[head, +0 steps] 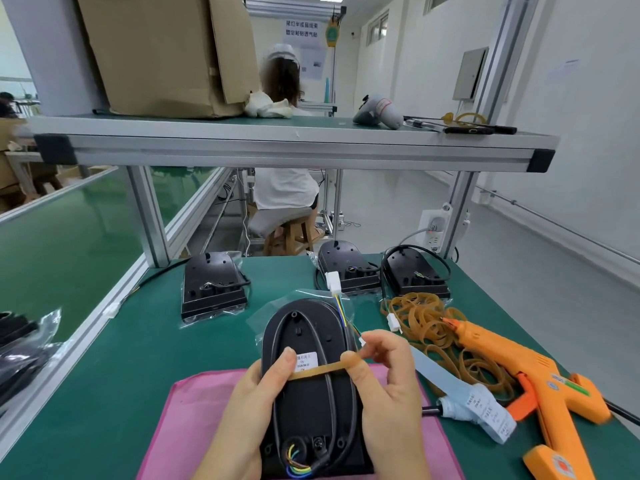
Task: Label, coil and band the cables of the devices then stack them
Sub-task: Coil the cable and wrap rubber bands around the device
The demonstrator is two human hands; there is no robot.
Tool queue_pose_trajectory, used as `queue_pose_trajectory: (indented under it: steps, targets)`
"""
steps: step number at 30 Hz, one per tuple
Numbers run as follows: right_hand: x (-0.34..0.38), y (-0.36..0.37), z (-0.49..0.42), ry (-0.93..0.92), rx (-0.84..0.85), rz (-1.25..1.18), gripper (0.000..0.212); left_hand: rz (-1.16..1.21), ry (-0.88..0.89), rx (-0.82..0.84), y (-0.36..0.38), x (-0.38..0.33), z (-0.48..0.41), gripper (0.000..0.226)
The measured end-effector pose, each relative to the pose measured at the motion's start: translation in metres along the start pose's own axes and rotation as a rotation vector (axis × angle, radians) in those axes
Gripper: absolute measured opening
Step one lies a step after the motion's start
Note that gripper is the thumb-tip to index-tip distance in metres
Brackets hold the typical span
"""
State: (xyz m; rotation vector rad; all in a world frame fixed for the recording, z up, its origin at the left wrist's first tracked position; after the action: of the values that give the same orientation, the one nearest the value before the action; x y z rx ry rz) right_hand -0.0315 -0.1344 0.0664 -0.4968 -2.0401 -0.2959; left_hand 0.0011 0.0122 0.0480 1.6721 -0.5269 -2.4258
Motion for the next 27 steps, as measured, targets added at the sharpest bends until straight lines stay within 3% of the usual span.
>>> queue_pose_trajectory:
  steps: [6, 12, 16, 19, 22, 25, 27]
  targets:
    - [-0.001, -0.001, -0.001, 0.037, -0.05, 0.058, 0.027, 0.017, 0.022, -0.012, 0.0, -0.001, 0.0, 0.057]
    - [-0.004, 0.0, -0.004, 0.127, 0.01, 0.022, 0.029, 0.03, 0.009, -0.017, 0.0, 0.0, -0.001, 0.054]
    - [-0.009, -0.001, -0.008, 0.283, 0.078, -0.069, 0.021, 0.022, 0.001, -0.016, 0.0, -0.002, 0.0, 0.045]
    - [-0.017, -0.006, -0.011, 0.457, 0.209, -0.245, 0.031, -0.018, 0.033, -0.035, -0.003, -0.006, -0.001, 0.029]
    - [-0.026, -0.008, -0.013, 0.576, 0.216, -0.375, 0.042, -0.035, 0.008, -0.045, -0.006, -0.006, -0.004, 0.045]
    - [-0.029, -0.007, -0.014, 0.562, 0.144, -0.291, 0.035, -0.081, 0.01, -0.048, -0.009, -0.004, -0.007, 0.055]
    - [-0.024, -0.009, -0.022, 0.441, 0.104, -0.13, 0.026, -0.162, 0.023, -0.044, -0.008, -0.003, -0.007, 0.056]
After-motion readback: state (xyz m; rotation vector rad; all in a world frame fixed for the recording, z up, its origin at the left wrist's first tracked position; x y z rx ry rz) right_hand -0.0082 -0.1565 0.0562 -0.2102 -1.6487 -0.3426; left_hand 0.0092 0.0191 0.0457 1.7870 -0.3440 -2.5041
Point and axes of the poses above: each hand's wrist, its own z-axis away from the middle knuckle, its own y-axis out of the palm, x = y × z, the point moved 3 cm from there along -z, towards the middle knuckle, and after that the axes turned 5 degrees about -y, right-handed, at the moved point
